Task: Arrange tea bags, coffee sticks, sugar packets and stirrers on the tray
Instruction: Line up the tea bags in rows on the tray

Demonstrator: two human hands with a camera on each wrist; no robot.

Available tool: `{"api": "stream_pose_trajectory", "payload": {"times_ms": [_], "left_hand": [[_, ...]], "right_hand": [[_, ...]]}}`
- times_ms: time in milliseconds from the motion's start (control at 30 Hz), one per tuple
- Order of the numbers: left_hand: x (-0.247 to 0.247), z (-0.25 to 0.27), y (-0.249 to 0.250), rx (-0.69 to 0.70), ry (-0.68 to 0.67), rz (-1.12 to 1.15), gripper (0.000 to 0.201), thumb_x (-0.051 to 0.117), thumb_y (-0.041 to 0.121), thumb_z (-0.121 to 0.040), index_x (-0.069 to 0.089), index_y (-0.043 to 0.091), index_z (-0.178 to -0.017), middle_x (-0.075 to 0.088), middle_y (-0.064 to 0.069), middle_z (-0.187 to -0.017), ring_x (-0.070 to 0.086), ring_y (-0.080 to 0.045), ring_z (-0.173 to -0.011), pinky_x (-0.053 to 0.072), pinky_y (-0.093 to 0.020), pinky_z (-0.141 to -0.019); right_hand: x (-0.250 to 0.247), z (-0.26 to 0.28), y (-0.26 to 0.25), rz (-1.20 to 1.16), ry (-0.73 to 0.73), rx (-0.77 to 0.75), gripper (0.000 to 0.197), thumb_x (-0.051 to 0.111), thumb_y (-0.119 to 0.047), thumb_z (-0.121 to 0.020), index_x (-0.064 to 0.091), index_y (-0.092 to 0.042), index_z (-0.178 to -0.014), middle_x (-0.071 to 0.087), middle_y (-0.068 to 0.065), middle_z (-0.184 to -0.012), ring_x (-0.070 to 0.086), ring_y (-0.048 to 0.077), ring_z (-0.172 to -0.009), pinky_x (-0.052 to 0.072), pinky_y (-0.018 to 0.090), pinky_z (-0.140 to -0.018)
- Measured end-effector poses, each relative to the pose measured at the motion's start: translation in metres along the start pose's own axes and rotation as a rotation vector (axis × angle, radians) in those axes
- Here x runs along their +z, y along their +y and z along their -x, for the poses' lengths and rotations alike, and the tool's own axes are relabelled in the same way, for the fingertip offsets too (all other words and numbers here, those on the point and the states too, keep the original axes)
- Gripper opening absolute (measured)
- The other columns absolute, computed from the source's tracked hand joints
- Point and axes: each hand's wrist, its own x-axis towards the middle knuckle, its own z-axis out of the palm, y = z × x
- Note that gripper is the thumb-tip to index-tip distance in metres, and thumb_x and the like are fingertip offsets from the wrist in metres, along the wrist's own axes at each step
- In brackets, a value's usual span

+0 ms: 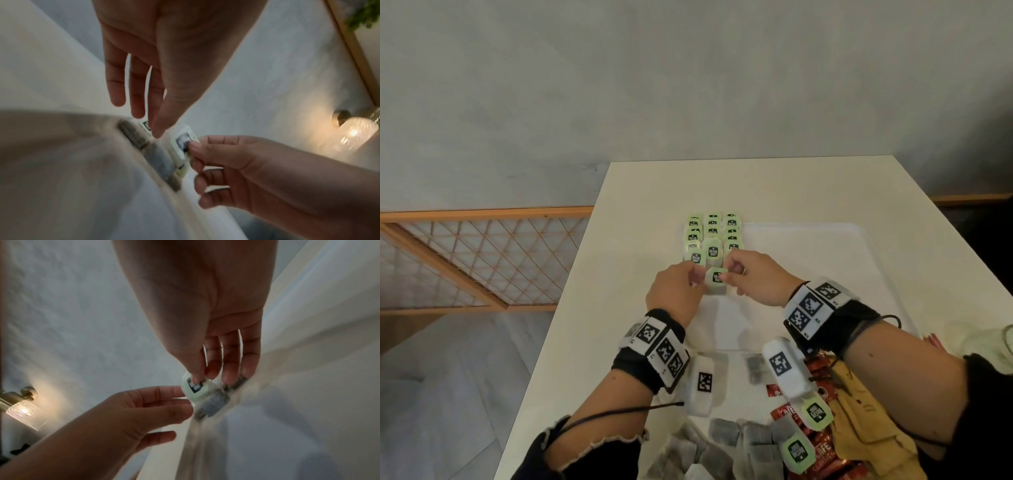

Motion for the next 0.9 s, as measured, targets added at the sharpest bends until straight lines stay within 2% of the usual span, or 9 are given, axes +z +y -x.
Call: {"api": "stream_pose_trajectory", "payload": {"times_ms": [67,133,267,367,533,600,733,833,900], "left_hand": [[-0.007,-0.01,-0.003,-0.022,0.02,-0.114,0.021,0.062,0.02,-0.087,0.064,0.031,-0.105,0.062,0.009,-0.107,0.059,-0.015,-0.098,0.052,-0.034,-0.083],[-0.014,-0.021,-0.004,-0.046,-0.032,-0.189,0.027,0.066,0.021,-0.085,0.06,0.032,-0.11,0.057,0.004,-0.113,0.056,-0.018,-0.102,0.05,-0.035,-0.084],[-0.017,-0.039,-0.002,-0.101,-0.163,-0.281,0.019,0.063,0.026,-0.086,0.058,0.031,-0.104,0.059,0.003,-0.113,0.058,-0.019,-0.103,0.05,-0.036,-0.088],[-0.013,-0.043,0.0,-0.119,-0.149,-0.3,0.009,0.061,0.029,-0.087,0.057,0.033,-0.093,0.064,0.005,-0.11,0.061,-0.02,-0.1,0.051,-0.037,-0.09],[-0.012,-0.046,0.003,-0.13,-0.138,-0.298,0.007,0.059,0.03,-0.088,0.059,0.033,-0.094,0.064,0.004,-0.11,0.061,-0.021,-0.099,0.048,-0.032,-0.084],[-0.016,-0.044,0.005,-0.132,-0.159,-0.3,0.009,0.057,0.03,-0.088,0.06,0.032,-0.096,0.064,0.004,-0.112,0.061,-0.021,-0.1,0.048,-0.032,-0.085],[-0.023,-0.031,0.014,-0.103,-0.183,-0.309,0.023,0.06,0.041,-0.088,0.06,0.029,-0.107,0.063,0.004,-0.113,0.061,-0.02,-0.102,0.048,-0.033,-0.087],[-0.027,-0.013,0.022,-0.049,-0.166,-0.295,0.028,0.062,0.038,-0.087,0.057,0.028,-0.112,0.064,0.003,-0.112,0.061,-0.02,-0.1,0.05,-0.037,-0.088],[-0.029,0.004,0.027,0.005,-0.162,-0.313,0.03,0.064,0.039,-0.087,0.056,0.028,-0.114,0.063,0.005,-0.11,0.061,-0.019,-0.1,0.05,-0.038,-0.088]], "right_hand": [[0.001,-0.008,0.004,0.096,0.012,0.021,0.014,0.062,-0.025,-0.093,0.054,-0.02,-0.082,0.06,-0.002,-0.081,0.06,0.018,-0.073,0.046,0.027,-0.065],[0.001,-0.014,0.007,0.18,0.04,0.047,0.015,0.062,-0.028,-0.092,0.055,-0.017,-0.085,0.058,-0.003,-0.078,0.058,0.02,-0.077,0.046,0.033,-0.071],[-0.001,-0.026,0.005,0.199,0.116,0.062,0.018,0.061,-0.028,-0.093,0.055,-0.012,-0.088,0.055,-0.002,-0.077,0.055,0.021,-0.076,0.045,0.035,-0.071],[0.0,-0.034,0.003,0.189,0.141,0.062,0.019,0.061,-0.028,-0.092,0.055,-0.011,-0.086,0.058,0.002,-0.079,0.058,0.024,-0.08,0.047,0.037,-0.073],[0.0,-0.042,-0.003,0.175,0.138,0.085,0.016,0.062,-0.025,-0.092,0.055,-0.013,-0.085,0.057,0.0,-0.078,0.058,0.023,-0.081,0.049,0.037,-0.077],[-0.002,-0.041,-0.005,0.134,0.151,0.105,0.018,0.064,-0.027,-0.09,0.055,-0.012,-0.094,0.059,0.001,-0.085,0.059,0.023,-0.085,0.049,0.036,-0.079],[-0.01,-0.024,-0.01,0.051,0.187,0.116,0.046,0.068,-0.036,-0.087,0.045,-0.016,-0.121,0.065,0.003,-0.095,0.061,0.021,-0.089,0.049,0.037,-0.082],[-0.013,0.006,-0.016,-0.001,0.194,0.097,0.048,0.068,-0.039,-0.087,0.046,-0.018,-0.124,0.065,0.001,-0.097,0.061,0.017,-0.083,0.045,0.031,-0.075],[-0.01,0.032,-0.015,-0.026,0.144,0.09,0.047,0.068,-0.04,-0.086,0.05,-0.018,-0.123,0.065,0.0,-0.097,0.061,0.016,-0.082,0.046,0.029,-0.072]]}}
